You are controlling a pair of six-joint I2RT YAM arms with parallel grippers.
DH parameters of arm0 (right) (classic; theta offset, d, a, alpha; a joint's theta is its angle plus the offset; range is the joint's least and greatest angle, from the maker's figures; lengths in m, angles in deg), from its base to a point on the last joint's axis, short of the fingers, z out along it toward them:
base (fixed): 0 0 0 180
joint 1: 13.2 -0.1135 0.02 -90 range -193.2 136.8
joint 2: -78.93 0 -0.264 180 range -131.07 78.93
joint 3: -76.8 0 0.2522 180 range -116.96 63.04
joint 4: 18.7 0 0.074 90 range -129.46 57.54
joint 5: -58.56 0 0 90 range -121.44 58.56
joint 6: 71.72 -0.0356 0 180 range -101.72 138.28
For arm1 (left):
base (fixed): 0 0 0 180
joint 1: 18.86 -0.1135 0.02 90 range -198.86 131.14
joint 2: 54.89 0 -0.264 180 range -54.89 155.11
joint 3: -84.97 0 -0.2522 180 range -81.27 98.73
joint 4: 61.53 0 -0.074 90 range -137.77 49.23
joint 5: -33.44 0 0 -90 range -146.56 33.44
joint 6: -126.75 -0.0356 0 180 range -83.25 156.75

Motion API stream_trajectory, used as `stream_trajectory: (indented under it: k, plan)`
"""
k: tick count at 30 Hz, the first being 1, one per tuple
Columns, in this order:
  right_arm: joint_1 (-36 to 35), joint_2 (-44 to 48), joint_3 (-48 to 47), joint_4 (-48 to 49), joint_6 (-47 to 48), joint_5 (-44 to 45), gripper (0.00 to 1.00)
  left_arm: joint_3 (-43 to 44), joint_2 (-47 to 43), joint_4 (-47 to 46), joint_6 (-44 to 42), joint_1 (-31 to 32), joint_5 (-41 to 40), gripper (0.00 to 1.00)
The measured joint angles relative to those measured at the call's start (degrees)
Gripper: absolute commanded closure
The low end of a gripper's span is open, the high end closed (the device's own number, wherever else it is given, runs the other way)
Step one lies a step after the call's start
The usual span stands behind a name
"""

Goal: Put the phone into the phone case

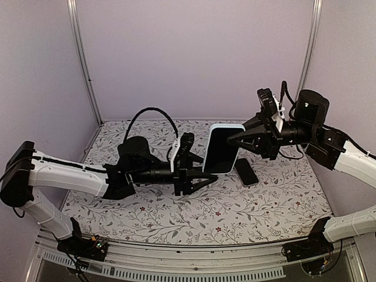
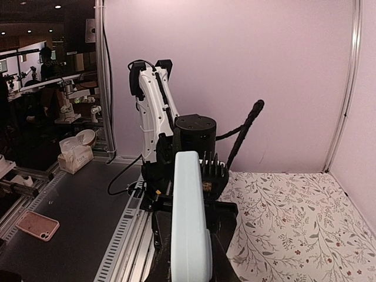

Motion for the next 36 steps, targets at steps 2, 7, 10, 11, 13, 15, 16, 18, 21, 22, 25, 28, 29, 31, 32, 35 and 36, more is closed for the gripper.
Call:
stream_trajectory:
  k: [2, 7, 10, 11, 13, 15, 16, 18, 21, 22, 25, 28, 29, 31, 32, 35, 36]
  plan:
    - [0.00, 0.00, -0.09, 0.46, 0.00, -0.22, 1.00, 0.76, 0.81, 0.15, 0.02, 0.00, 0.04, 0.87]
    - [0.50, -0.02, -0.11, 0.20, -1.22, 0.94, 1.00, 1.92, 2.51, -0.72, -1.16, 0.11, 0.07, 1.00]
    - [0.50, 0.00, -0.09, 0.24, -1.53, 1.25, 1.00, 1.86, 2.71, -1.46, -1.09, 0.13, 0.04, 0.98]
    - [0.50, 0.00, -0.09, 0.35, -1.55, 1.27, 1.00, 1.81, 2.71, -1.62, -1.09, 0.13, -0.02, 0.79]
    - [0.46, 0.00, -0.09, 0.35, -1.51, 1.22, 1.00, 1.70, 2.71, -1.68, -0.85, 0.13, -0.07, 0.34]
    - [0.33, 0.00, -0.09, 0.46, -0.81, 0.66, 1.00, 1.70, 2.64, -1.84, -0.31, 0.13, 0.28, 0.30]
    - [0.31, 0.00, -0.09, 0.52, -0.61, 0.52, 1.00, 1.70, 2.60, -1.86, -0.11, 0.13, 0.48, 0.31]
    - [0.22, 0.00, -0.09, 0.55, -0.26, 0.31, 1.00, 1.70, 2.45, -1.79, 0.37, 0.13, 0.79, 0.33]
    - [0.22, -0.11, -0.09, 0.55, -0.20, -0.13, 1.00, 1.70, 1.73, -1.99, 0.31, 0.13, 1.07, 0.45]
    - [0.22, -0.26, -0.09, 0.57, -0.20, -0.44, 1.00, 1.70, 1.49, -2.25, 0.28, 0.13, 1.09, 0.46]
    - [0.22, -1.14, -0.09, 0.55, -0.24, -1.36, 1.00, 1.70, 0.81, -3.04, 0.22, 0.13, 1.25, 0.44]
    - [0.22, -2.29, -0.11, 0.42, -0.24, -1.86, 1.00, 1.75, 0.74, -3.54, 0.13, 0.13, 1.49, 0.70]
    - [0.22, -2.67, -0.09, 0.28, -0.24, -1.99, 1.00, 1.81, 0.74, -3.48, 0.07, 0.13, 1.53, 0.86]
    - [0.22, -3.15, -0.09, 0.00, -0.22, -2.23, 1.00, 2.21, 0.76, -3.32, 0.22, 0.13, 1.53, 1.00]
    - [0.22, -3.28, -0.11, -0.04, -0.37, -2.51, 0.98, 2.40, 0.76, -3.04, -0.28, 0.13, 1.29, 1.00]
    - [0.35, -3.50, -0.52, -0.52, -1.27, -1.22, 0.31, 2.56, 0.92, -3.06, -0.37, -0.07, -0.24, 1.00]
    - [0.33, -3.65, -0.63, -0.48, -1.16, -1.25, 0.08, 2.54, 0.92, -3.06, -0.07, -0.09, -0.11, 1.00]
